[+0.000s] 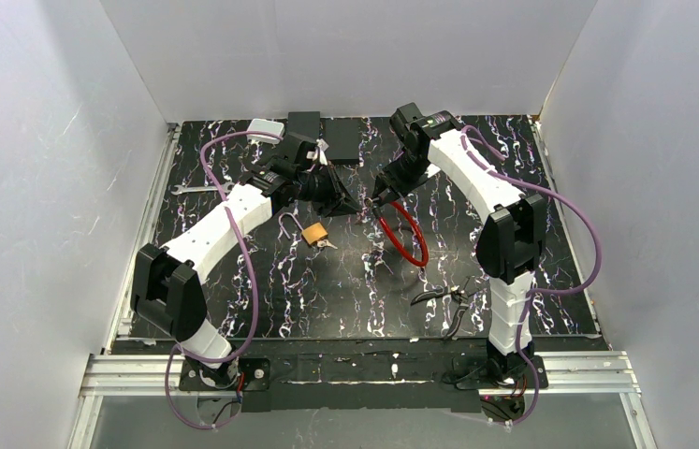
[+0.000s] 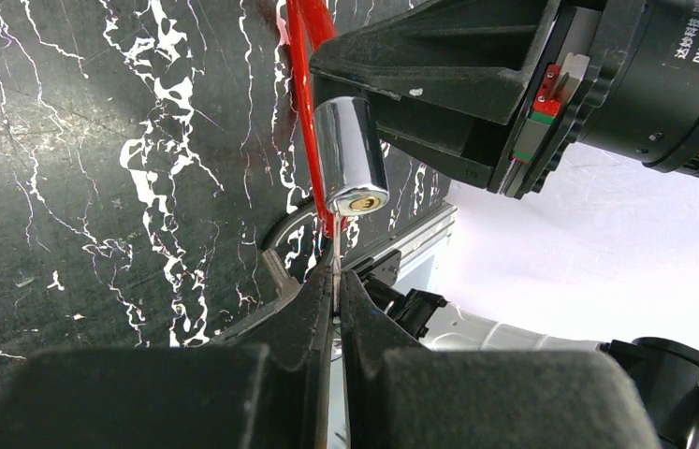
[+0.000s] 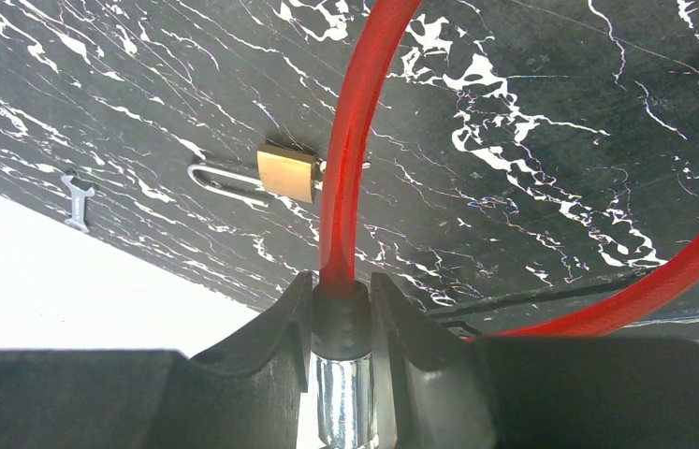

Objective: Unlock with the key

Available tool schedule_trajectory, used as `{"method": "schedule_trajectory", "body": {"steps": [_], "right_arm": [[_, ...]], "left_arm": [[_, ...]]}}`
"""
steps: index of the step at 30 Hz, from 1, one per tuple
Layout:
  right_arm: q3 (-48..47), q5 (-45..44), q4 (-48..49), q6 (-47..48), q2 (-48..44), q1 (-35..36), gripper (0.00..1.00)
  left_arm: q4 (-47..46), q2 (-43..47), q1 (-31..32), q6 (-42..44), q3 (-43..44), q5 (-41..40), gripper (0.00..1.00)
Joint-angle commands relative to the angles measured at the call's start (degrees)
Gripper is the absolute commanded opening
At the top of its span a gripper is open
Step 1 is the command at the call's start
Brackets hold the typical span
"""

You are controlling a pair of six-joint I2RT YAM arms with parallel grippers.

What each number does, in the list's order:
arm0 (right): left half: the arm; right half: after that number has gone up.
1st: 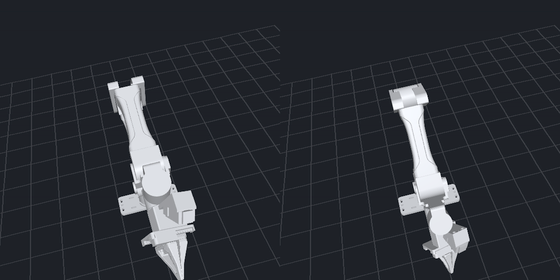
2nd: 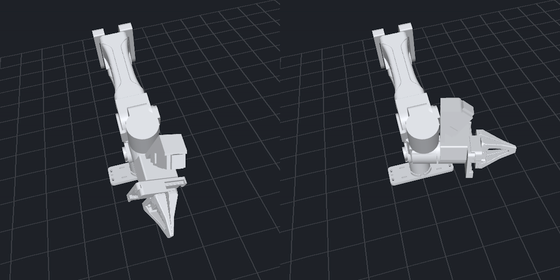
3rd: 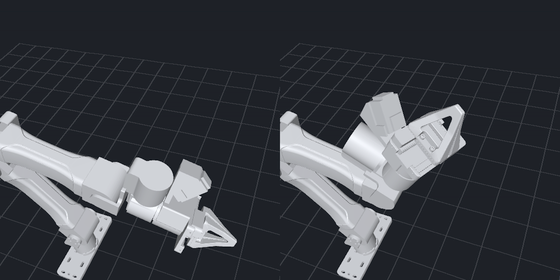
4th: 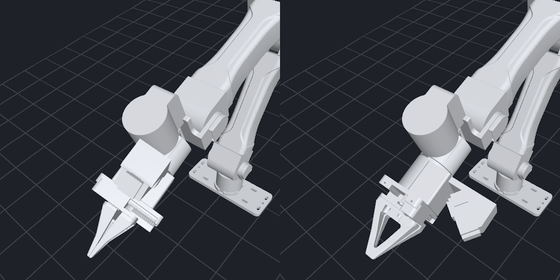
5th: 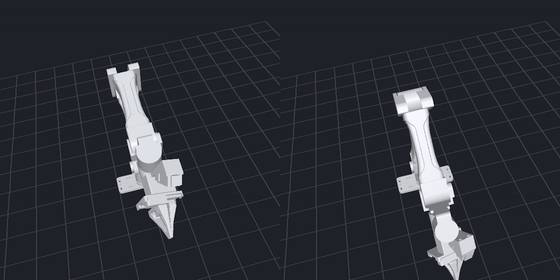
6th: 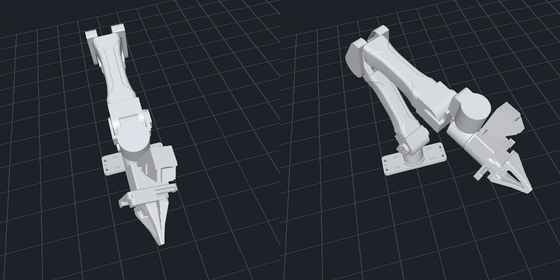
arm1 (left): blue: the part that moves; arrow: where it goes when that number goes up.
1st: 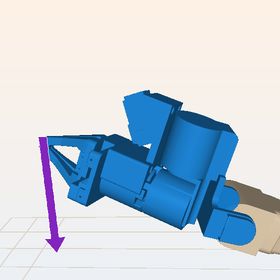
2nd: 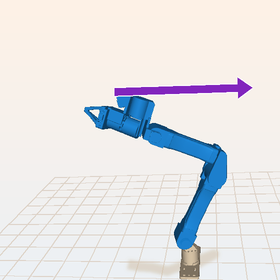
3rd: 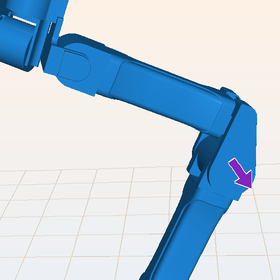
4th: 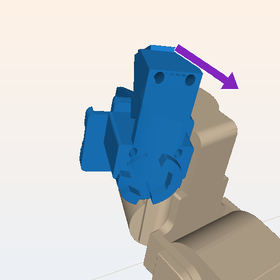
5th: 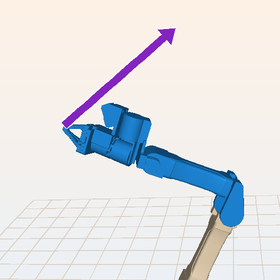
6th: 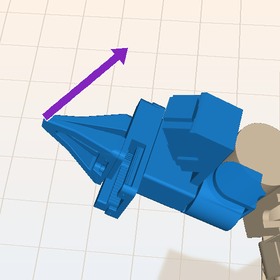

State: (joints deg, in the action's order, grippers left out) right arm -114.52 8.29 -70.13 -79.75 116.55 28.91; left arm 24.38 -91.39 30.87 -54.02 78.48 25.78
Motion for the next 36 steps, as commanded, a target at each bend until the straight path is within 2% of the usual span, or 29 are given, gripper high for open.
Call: {"method": "schedule_trajectory", "body": {"steps": [1,18,36], "right_arm": [[-0.8,0.4,-1.0,-0.1,-0.3,0.0,0.01],[-0.2,0.7,-1.0,0.2,-0.7,0.4,0.01],[-0.4,1.1,0.2,-1.1,-0.6,0.4,0.01]], "left_arm": [[-1.6,2.4,0.2,1.0,1.2,-1.8,0.0],[-5.0,3.1,0.2,0.4,0.2,-1.5,0.0],[-4.7,5.2,0.3,0.2,-2.7,-1.5,0.0]]}}
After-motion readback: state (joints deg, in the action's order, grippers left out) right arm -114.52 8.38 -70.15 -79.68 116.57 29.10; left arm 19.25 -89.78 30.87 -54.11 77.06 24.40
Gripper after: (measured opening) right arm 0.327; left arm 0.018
